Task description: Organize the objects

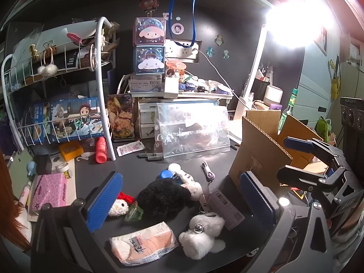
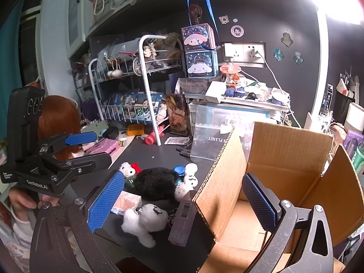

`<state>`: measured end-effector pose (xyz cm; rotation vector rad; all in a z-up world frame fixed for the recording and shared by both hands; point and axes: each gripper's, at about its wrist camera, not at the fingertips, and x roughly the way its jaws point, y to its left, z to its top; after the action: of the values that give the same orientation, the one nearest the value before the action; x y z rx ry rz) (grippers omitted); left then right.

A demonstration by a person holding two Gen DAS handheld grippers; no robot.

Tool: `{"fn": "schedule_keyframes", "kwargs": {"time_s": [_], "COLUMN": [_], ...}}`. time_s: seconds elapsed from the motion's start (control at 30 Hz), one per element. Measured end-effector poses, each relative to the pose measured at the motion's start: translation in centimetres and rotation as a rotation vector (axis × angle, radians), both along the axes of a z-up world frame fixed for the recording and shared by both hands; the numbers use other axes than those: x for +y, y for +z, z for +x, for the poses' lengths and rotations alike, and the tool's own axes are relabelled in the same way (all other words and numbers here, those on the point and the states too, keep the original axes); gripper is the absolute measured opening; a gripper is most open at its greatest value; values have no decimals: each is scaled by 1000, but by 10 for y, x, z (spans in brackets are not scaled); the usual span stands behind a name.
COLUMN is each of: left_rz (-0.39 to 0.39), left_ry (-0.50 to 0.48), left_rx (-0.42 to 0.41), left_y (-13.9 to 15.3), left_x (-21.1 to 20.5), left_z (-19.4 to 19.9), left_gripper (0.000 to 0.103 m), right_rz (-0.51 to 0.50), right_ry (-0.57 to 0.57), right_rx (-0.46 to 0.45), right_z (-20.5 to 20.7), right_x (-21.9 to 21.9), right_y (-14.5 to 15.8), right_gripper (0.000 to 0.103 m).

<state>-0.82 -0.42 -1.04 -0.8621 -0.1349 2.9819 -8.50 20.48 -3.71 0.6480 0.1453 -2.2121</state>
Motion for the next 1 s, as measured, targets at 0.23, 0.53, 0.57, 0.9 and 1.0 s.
{"fn": "schedule_keyframes", "kwargs": {"time_s": [0.23,0.53,0.57,0.9,1.0], "left_rz": [-1,15,16,32,45], "left_ry": [1,-9,-10,-25,-18], "left_rx": [0,8,11,22,9], "left_y": [0,-1,-1,-7,-12], "left_x": [1,-2,-3,-32,-44], "left_z": [0,2,3,24,27], "left_gripper": [103,103,103,103,103], "right_rz": [1,4,8,36,27], "right_ry": [0,-15,-14,69,142], "right_rx": [-1,45,54,158,125], "right_z": [1,8,10,55,64], "right_x": [0,-2,-4,-33,-46], "right_y": [-1,2,3,14,9], "right_gripper": [103,103,103,95,78]}}
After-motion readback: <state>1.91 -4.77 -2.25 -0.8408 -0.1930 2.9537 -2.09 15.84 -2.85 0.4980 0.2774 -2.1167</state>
